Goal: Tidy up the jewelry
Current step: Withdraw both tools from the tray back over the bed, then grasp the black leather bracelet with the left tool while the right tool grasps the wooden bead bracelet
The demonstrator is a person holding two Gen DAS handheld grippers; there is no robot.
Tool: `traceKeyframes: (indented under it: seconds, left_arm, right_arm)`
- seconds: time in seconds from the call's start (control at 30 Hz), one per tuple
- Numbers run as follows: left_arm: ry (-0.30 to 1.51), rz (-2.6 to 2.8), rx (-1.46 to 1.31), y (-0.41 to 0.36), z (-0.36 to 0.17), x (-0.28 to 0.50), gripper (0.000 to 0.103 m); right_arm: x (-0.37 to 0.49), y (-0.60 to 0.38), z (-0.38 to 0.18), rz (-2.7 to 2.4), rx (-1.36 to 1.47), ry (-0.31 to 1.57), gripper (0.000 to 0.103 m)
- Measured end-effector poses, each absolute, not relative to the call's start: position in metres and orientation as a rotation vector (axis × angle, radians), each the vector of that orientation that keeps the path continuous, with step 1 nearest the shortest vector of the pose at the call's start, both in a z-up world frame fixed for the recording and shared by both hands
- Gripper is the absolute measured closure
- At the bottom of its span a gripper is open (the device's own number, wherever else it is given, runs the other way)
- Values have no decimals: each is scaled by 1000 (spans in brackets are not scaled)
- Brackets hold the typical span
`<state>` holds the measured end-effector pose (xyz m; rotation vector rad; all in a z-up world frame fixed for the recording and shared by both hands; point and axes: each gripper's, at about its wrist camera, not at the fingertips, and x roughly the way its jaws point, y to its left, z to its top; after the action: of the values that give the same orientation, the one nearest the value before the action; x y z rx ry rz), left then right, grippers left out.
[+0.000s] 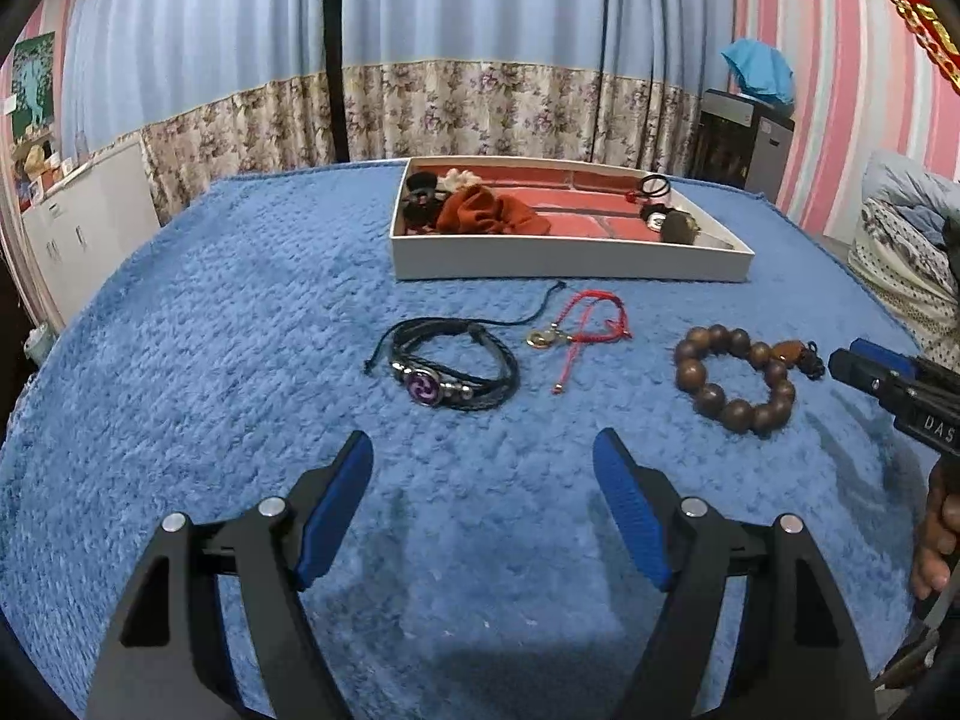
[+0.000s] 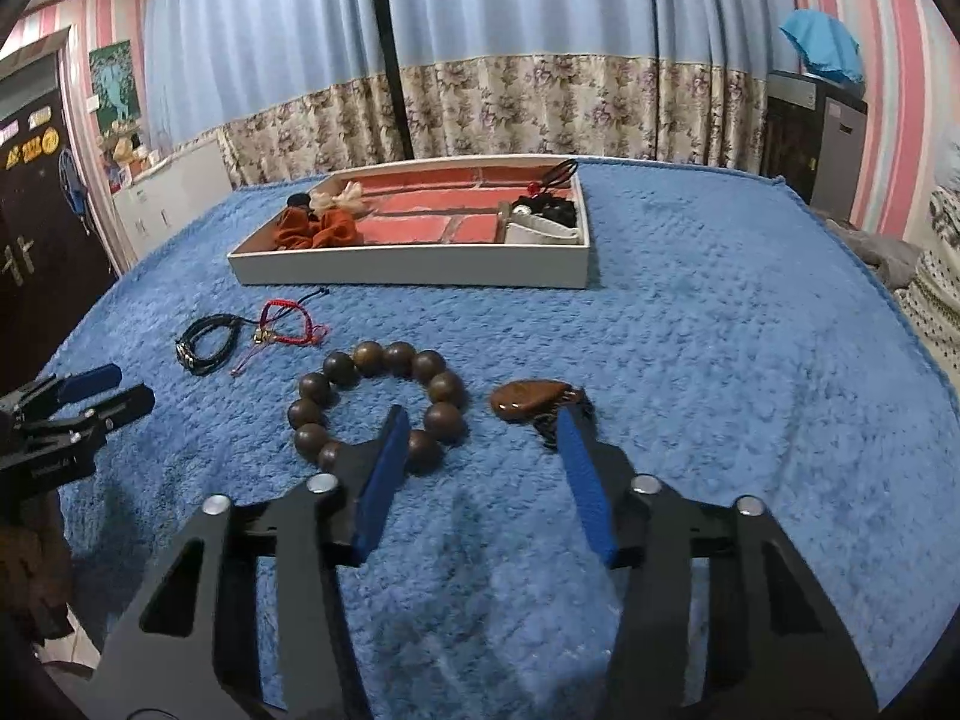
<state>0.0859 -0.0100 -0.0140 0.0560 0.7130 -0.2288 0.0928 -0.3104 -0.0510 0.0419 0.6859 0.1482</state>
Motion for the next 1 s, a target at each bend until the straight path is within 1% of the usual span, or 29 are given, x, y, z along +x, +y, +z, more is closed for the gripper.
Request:
traceKeyframes:
  seconds: [0.03,0.1,0.3,0.53,0.87,1.0]
  left_arm:
    - [713,-224,55,-9,-14,89,28]
    - [709,-211,61,-7,-11,96,28]
    - [716,-177,58,3,-10,122,28]
    - [787,-146,6,20,-20,152,28]
    - [890,-139,-8,19,-38,185,29]
    - [891,-136,16,17,-39,195,36]
  right_arm:
    - [95,-308,-51,152,37,690,62]
    - [103,-302,-53,166,22,705,64]
    - [127,-292,-58,175,12,744,64]
    - [148,-285,-65,159,21,791,64]
    - [160,-285,-79,153,33,861,66]
    - [163,-286,-80,152,38,871,66]
